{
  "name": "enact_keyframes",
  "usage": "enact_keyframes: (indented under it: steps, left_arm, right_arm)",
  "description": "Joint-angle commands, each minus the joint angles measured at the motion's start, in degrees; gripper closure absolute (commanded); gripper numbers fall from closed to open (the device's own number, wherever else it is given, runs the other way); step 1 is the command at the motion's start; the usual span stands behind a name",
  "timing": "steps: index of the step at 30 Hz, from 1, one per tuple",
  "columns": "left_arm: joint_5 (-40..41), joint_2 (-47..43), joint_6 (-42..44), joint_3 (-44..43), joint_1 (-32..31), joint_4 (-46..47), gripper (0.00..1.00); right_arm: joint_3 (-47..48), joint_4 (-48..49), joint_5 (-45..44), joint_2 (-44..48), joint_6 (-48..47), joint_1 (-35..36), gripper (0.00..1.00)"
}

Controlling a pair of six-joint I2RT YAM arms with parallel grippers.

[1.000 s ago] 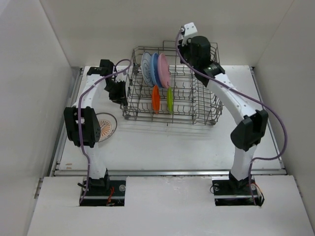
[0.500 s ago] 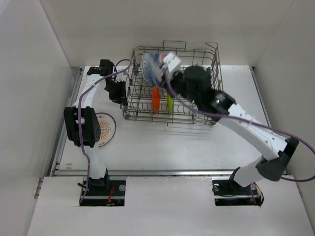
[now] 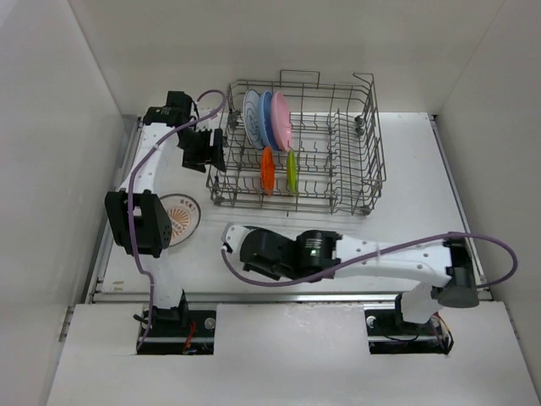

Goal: Unload the plates from the dish rack

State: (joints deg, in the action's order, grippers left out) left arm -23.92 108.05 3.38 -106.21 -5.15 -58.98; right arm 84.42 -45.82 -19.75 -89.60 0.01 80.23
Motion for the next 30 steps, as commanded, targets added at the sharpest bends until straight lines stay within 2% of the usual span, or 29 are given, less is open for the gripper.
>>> enact_keyframes:
  steps: [1, 7, 9, 14, 17, 18, 21, 23, 26, 27, 30]
  left_arm:
    - [2.6, -5.6, 1.0, -2.8, 0.0, -1.9, 0.38]
    - [2.0, -6.7, 3.5, -3.3, 0.0, -3.0, 0.32]
    - [2.0, -6.7, 4.4, -3.9, 0.0, -3.5, 0.32]
    - [0.2, -6.7, 5.0, -6.1, 0.0, -5.1, 0.31]
    - [0.2, -6.7, 5.6, -6.6, 0.0, -5.1, 0.31]
    - [0.2, -6.7, 5.6, -6.6, 0.0, -5.6, 0.31]
    - [0.2, -6.7, 6.1, -7.2, 0.0, -5.6, 0.31]
    - [0.8, -6.7, 6.1, -7.2, 0.0, -6.1, 0.31]
    - [1.3, -7.2, 6.1, -7.2, 0.0, -6.1, 0.31]
    - [1.3, -7.2, 6.1, -8.3, 0.0, -6.7, 0.31]
    - [1.3, -7.2, 6.1, -12.8, 0.0, -9.3, 0.31]
  right_arm:
    - [-1.2, -0.8, -11.4, -5.1, 5.6, -0.4, 1.00]
    - [6.7, -6.0, -13.9, -22.2, 12.5, 0.1, 1.00]
    - [7.9, -4.9, -13.9, -24.4, 14.1, 0.1, 1.00]
    - [9.0, -0.9, -9.1, -26.9, 14.8, 0.1, 0.81]
    - [9.0, 1.2, -6.5, -27.5, 14.8, 0.1, 0.81]
    - [9.0, 1.2, -6.0, -27.5, 14.8, 0.1, 0.81]
    - [9.8, 2.0, -5.3, -28.0, 14.3, 0.1, 1.00]
    - [11.3, 0.3, -6.7, -28.0, 14.3, 0.1, 1.00]
    - [19.4, -6.3, -9.0, -26.8, 11.9, 1.4, 1.00]
    - [25.7, -8.2, -9.0, -26.8, 11.9, 1.9, 1.00]
    - [33.0, -11.5, -4.4, -25.6, 9.8, 2.0, 1.00]
